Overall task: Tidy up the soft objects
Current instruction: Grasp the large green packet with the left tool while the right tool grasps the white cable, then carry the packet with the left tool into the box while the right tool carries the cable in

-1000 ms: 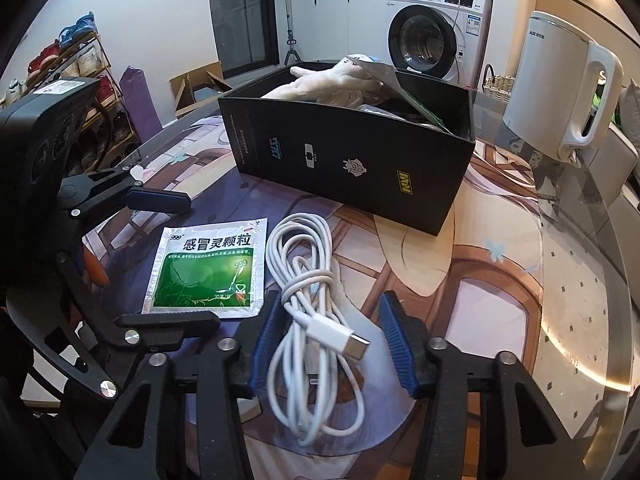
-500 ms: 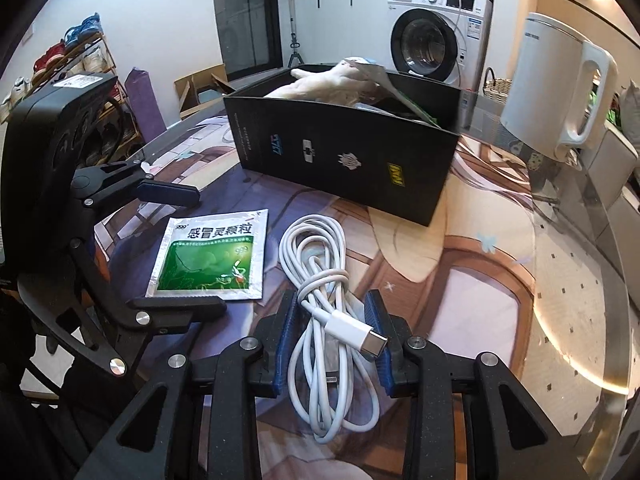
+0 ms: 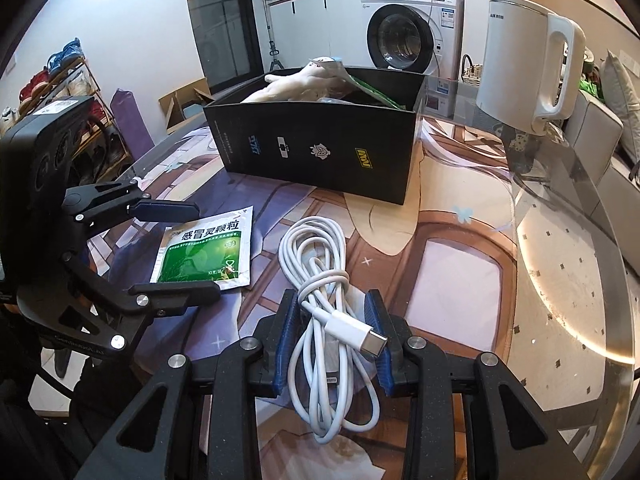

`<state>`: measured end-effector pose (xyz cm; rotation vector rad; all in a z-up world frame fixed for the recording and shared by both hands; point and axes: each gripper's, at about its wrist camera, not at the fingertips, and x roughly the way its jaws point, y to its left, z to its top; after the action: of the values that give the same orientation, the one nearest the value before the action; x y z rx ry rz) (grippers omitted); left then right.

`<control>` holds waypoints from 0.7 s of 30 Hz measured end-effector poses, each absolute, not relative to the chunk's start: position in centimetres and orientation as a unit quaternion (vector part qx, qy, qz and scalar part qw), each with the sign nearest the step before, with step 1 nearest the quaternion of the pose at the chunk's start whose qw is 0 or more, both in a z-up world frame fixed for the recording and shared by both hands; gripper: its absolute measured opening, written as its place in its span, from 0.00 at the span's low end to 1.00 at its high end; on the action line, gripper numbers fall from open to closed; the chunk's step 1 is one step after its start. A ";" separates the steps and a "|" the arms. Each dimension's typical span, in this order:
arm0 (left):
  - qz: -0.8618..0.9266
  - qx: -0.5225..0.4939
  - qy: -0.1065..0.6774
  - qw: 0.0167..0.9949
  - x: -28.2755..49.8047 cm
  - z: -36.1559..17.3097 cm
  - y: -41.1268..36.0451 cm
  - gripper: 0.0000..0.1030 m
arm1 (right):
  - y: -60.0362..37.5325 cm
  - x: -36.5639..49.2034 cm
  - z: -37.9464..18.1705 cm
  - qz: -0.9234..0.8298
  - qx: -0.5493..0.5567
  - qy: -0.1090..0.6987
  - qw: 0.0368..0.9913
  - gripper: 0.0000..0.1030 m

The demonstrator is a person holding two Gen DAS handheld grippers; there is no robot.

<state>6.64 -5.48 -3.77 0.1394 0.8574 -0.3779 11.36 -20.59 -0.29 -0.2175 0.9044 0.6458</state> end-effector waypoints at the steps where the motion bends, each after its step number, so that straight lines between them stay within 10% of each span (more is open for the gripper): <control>1: -0.183 0.068 0.410 0.891 6.5 -3.7 -5.5 0.63 | -20.6 11.4 -0.3 0.306 -0.102 0.428 0.844 0.33; 10: -0.170 0.058 0.399 0.899 6.3 -3.5 -5.9 0.37 | -20.9 11.3 -0.4 0.309 -0.094 0.427 0.844 0.33; 21: -0.153 0.036 0.401 0.902 6.3 -3.1 -5.6 0.33 | -20.7 11.1 -0.3 0.316 -0.086 0.423 0.845 0.32</control>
<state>6.34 -5.59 -3.09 0.0752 0.8297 -0.3169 11.11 -20.73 -0.26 -0.1821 0.8919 0.6675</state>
